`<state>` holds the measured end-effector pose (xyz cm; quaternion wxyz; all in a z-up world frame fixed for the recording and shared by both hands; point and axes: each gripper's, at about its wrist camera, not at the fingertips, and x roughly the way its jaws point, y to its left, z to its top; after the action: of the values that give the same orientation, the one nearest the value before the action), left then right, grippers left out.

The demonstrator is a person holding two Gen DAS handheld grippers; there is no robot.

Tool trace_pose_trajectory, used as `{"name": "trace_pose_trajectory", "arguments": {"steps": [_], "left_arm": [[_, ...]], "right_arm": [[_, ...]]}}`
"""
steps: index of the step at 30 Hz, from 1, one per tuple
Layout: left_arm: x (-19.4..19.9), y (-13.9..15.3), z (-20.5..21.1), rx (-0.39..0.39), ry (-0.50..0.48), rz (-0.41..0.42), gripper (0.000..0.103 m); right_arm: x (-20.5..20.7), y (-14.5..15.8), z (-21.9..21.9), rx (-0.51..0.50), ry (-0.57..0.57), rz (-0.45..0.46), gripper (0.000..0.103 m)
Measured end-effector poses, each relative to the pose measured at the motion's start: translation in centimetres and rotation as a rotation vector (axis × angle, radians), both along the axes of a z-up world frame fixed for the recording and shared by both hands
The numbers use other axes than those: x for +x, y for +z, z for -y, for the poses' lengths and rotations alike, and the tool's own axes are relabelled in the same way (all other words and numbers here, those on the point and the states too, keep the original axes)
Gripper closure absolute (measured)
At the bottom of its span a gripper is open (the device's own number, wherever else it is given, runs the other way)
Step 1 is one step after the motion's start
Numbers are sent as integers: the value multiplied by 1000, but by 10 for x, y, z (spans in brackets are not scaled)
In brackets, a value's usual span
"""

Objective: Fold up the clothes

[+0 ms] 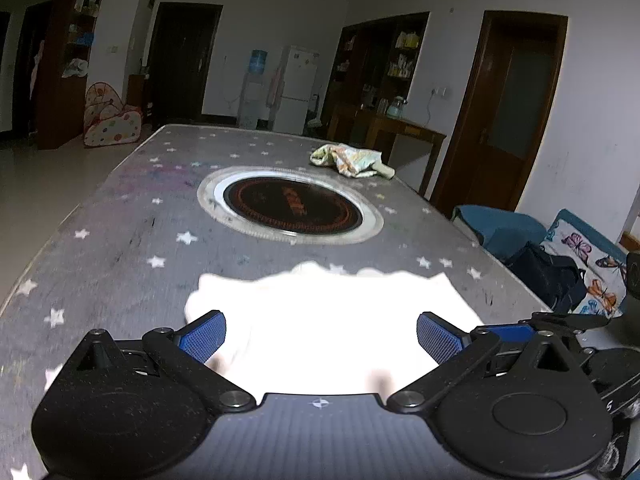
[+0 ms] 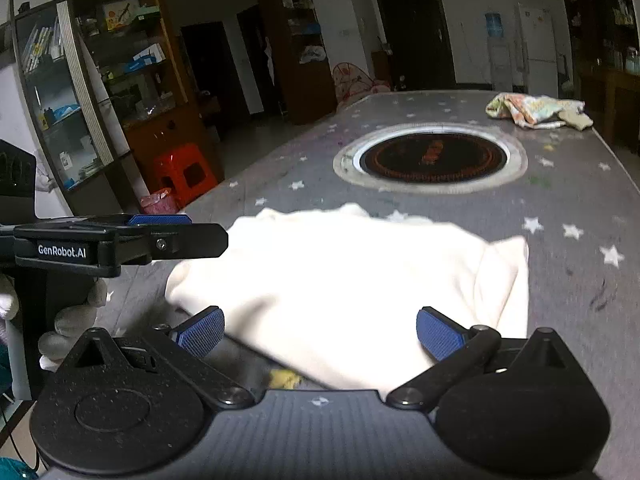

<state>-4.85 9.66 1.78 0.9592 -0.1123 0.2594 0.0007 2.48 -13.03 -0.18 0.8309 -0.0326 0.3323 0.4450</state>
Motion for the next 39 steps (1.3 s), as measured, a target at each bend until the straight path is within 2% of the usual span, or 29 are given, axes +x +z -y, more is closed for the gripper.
{"name": "trace_pose_trajectory", "arguments": {"steps": [5, 8, 16, 19, 23, 26, 30, 35, 39], "left_arm": [[-7, -12, 3, 20, 33, -36, 0], [-13, -15, 2, 16, 56, -47, 0], [-44, -7, -2, 10, 125, -21, 0], [-57, -3, -2, 13, 142, -13, 0], [-74, 1, -2, 18, 158, -2, 0], [-84, 4, -3, 18, 169, 8, 0], [-89, 8, -4, 8, 177, 13, 0], [-89, 12, -5, 13, 179, 23, 0], [-85, 16, -12, 11, 188, 30, 0]], "right_arm": [[-6, -14, 10, -9, -18, -44, 0], [-11, -15, 13, -8, -11, -34, 0], [-33, 2, 0, 17, 73, 21, 0], [-37, -2, -11, 6, 81, 51, 0], [-30, -16, -20, -15, 86, -5, 0], [-34, -21, -19, -27, 93, 14, 0], [-39, -15, -20, -53, 100, -3, 0], [-40, 0, -26, -13, 131, 29, 0], [-33, 0, -46, -16, 156, 34, 0]]}}
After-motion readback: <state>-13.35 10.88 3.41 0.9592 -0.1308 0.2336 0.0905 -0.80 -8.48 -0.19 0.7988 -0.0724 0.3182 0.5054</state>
